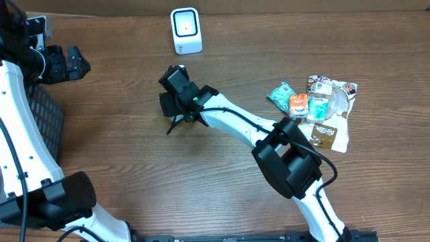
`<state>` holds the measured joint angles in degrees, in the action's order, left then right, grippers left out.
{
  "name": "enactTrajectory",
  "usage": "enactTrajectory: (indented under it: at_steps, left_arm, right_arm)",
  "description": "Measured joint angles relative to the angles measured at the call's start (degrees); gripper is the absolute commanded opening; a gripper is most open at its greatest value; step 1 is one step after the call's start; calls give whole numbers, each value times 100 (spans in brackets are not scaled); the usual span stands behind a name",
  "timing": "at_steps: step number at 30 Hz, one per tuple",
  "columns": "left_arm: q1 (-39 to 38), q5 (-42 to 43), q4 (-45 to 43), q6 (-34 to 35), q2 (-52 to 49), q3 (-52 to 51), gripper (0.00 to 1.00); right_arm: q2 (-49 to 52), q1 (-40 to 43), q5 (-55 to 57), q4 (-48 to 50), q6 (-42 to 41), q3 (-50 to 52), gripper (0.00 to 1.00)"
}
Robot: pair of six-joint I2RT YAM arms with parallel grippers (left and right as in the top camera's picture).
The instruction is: Scan the item barcode
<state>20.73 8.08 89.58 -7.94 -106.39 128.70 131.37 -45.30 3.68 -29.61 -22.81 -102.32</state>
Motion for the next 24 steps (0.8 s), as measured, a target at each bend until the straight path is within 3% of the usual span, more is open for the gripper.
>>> enactTrajectory:
  at_steps: [7, 10, 14, 18, 24]
  left_arm:
    - [0, 0, 0, 0, 0, 0, 100]
    - [0, 2, 0, 0, 0, 0, 100]
    - [0, 0, 0, 0, 0, 0, 100]
    - [0, 0, 0, 0, 0, 0, 99]
    - [0, 0, 0, 0, 0, 0, 100]
  right_arm:
    - [-216, 0, 11, -468, 1974, 2, 52]
    - [-483, 2, -332, -1211, 3670, 4, 52]
    - [-544, 31, -1687, -2208, 5928, 11, 48]
    - [-544, 68, -2785, -2649, 7587, 17, 46]
    - [-544, 369, -3353, -2662, 8627, 17, 53]
